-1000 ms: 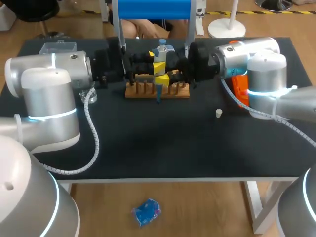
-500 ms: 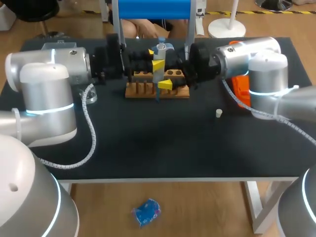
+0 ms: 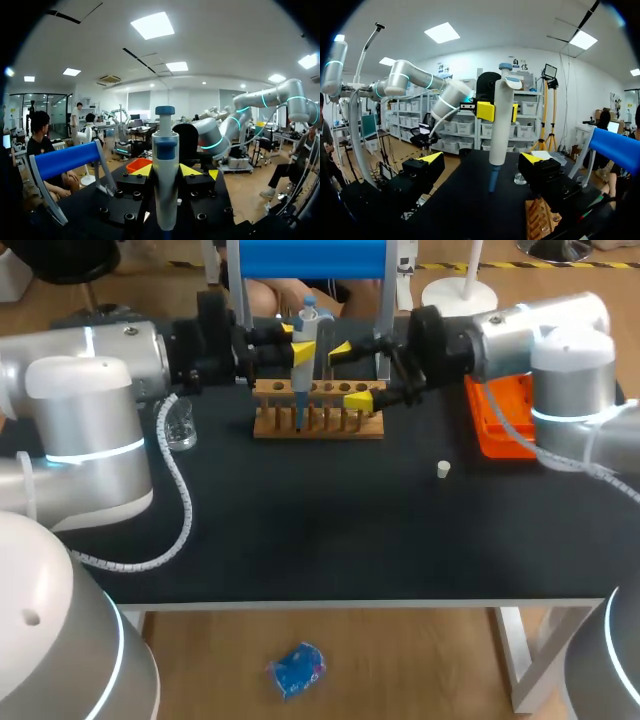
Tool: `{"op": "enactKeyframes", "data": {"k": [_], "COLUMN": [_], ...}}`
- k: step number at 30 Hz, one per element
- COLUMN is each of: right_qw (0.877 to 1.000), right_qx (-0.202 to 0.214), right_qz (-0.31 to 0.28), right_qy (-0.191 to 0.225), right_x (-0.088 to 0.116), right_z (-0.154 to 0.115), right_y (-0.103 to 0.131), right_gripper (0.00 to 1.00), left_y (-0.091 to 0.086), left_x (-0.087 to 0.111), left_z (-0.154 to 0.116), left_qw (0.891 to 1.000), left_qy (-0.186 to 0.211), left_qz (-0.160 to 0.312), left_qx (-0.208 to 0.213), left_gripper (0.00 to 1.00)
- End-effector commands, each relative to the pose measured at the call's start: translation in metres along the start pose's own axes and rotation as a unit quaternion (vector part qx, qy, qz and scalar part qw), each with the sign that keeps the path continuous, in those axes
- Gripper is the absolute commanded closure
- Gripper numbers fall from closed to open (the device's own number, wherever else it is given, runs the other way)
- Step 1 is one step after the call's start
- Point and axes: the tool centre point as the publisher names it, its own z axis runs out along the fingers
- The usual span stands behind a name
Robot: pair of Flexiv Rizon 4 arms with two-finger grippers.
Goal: Invert the test tube, pick up the pipette, mount the tip to pipette, aspirate from beaker and dispense into the tube, eject the tip, return the pipette, and cap with the stopper.
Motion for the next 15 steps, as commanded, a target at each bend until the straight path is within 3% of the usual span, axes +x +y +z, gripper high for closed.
{"op": "enactKeyframes", "data": {"k": [1, 15], "right_qw": [0.998, 0.98], "right_qx": [0.038, 0.088], "right_qz": [0.003, 0.049], "right_qy": [-0.048, -0.174], "right_x": [0.012, -0.008], "right_z": [-0.025, -0.099], "right_y": [0.017, 0.031], "right_gripper": [0.0, 0.0], "left_y": [-0.007, -0.012], "left_x": [-0.004, -0.065], "left_z": [-0.004, -0.015], "left_qw": [1.0, 0.991], "left_qy": [-0.028, -0.13], "left_qz": [-0.005, -0.036], "left_qx": [-0.004, -0.002], "left_gripper": [1.0, 1.0]}}
